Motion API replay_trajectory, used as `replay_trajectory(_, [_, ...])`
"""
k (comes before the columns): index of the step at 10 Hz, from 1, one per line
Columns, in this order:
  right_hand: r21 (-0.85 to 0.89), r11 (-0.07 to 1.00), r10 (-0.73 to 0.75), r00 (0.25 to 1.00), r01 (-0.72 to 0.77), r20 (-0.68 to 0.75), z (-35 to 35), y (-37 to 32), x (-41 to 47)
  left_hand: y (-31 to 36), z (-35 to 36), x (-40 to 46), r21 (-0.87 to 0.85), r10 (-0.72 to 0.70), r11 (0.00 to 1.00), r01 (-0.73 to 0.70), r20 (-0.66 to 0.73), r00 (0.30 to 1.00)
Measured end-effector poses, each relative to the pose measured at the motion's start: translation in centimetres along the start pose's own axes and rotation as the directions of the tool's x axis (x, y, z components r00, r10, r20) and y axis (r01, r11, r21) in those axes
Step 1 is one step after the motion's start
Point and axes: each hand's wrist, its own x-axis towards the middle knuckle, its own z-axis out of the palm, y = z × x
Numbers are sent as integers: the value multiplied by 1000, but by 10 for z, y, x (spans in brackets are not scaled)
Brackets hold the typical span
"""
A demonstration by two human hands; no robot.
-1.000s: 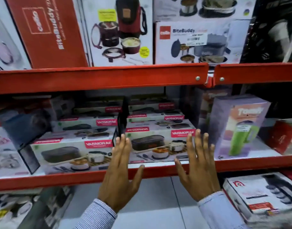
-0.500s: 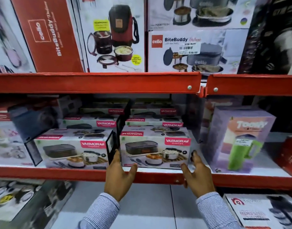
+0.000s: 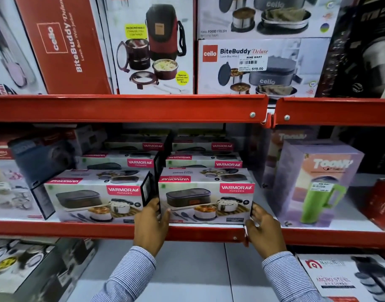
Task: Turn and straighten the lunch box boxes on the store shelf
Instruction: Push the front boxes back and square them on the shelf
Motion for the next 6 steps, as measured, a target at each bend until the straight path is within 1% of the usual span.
replay_trajectory(2, [-17, 1000, -6, 1000, 6, -4, -1, 0, -6, -3, -5, -5, 12, 16, 1000, -15, -27, 1000])
replay_trajectory(3, [-15, 1000, -4, 1000, 4, -2, -2, 0, -8, -4, -6, -5, 10, 9, 1000, -9, -18, 1000])
replay_trajectory(5, [-12, 1000, -5, 1000, 5, -9, -3, 2, -11, -6, -8, -6, 28, 42, 999, -42, -15, 999])
replay_trajectory(6, [-29, 999, -16, 999, 15, -51, -2, -1, -17, -4, -10, -11, 46, 36, 998, -35, -19, 999])
